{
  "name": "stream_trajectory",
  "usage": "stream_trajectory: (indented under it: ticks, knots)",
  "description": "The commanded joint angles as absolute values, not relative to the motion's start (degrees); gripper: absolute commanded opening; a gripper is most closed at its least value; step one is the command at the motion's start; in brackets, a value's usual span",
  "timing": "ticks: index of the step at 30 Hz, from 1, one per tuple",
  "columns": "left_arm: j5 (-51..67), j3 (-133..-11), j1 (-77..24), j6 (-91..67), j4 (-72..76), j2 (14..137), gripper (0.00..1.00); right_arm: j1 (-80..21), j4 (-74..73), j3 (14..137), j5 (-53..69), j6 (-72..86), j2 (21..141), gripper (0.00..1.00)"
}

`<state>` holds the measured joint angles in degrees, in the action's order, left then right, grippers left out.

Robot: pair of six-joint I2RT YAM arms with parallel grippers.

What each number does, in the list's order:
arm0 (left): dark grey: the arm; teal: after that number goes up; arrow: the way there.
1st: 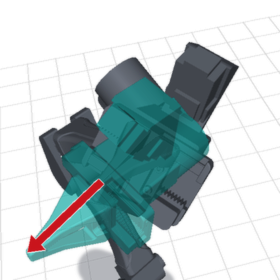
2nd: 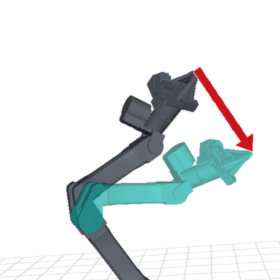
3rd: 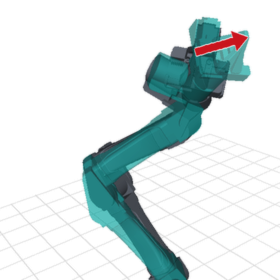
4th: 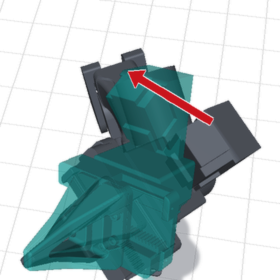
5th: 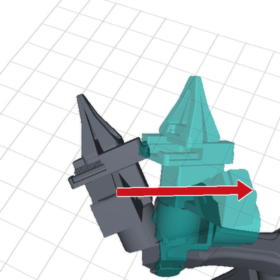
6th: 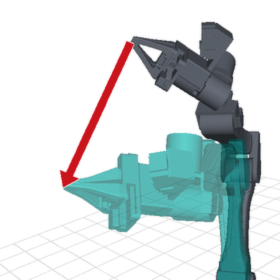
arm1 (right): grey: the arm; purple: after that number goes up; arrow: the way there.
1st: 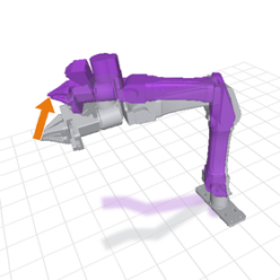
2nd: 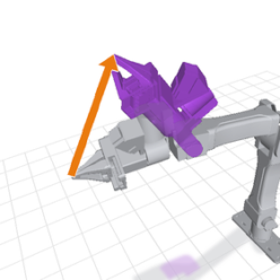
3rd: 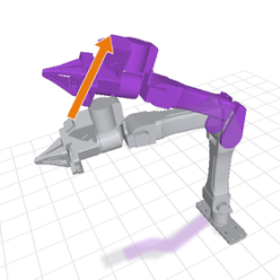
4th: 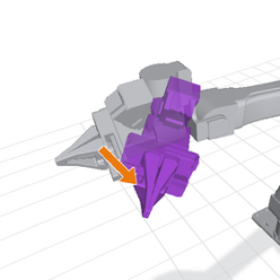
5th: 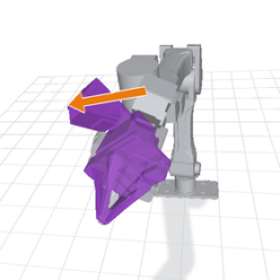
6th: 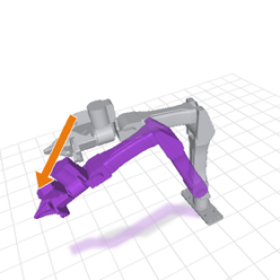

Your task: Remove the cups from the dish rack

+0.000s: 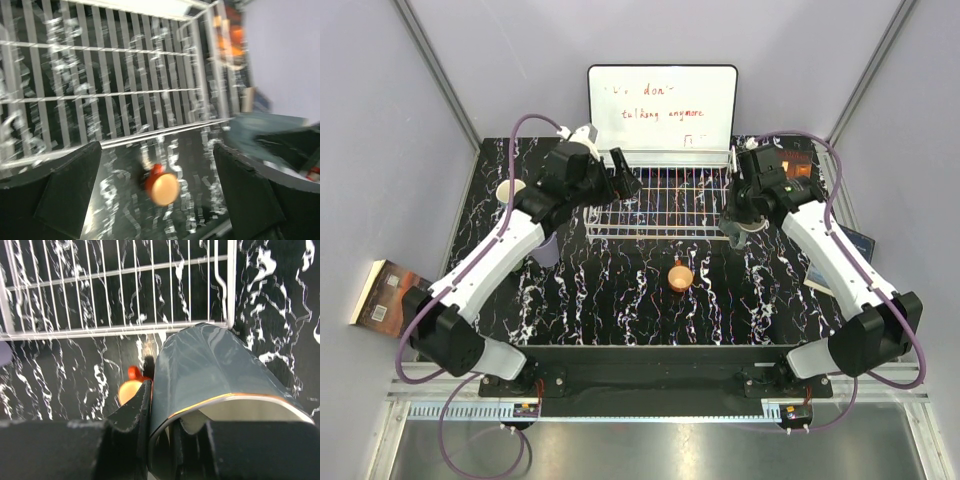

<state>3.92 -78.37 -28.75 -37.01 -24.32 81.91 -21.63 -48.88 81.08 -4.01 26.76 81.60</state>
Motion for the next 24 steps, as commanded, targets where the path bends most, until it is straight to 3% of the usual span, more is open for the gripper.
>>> stream_trajectory:
  ticks: [1, 16, 24]
  knots:
    - [-7.4, -76.9, -30.8, -32.4, -29.4, 78.0, 0.99, -23.3, -50.4, 83.2, -7.1, 27.2, 79.2, 0.0]
    - [-17.4, -85.6, -31.9, -29.1, -42.6, 74.8, 0.99, -27.9, -49.1, 72.0, -4.5, 30.7, 80.1, 0.0]
    - [-18.4, -81.8, -31.9, -29.8, -43.2, 72.0, 0.99, -28.0, -47.1, 70.8, -4.9, 30.5, 83.8, 0.0]
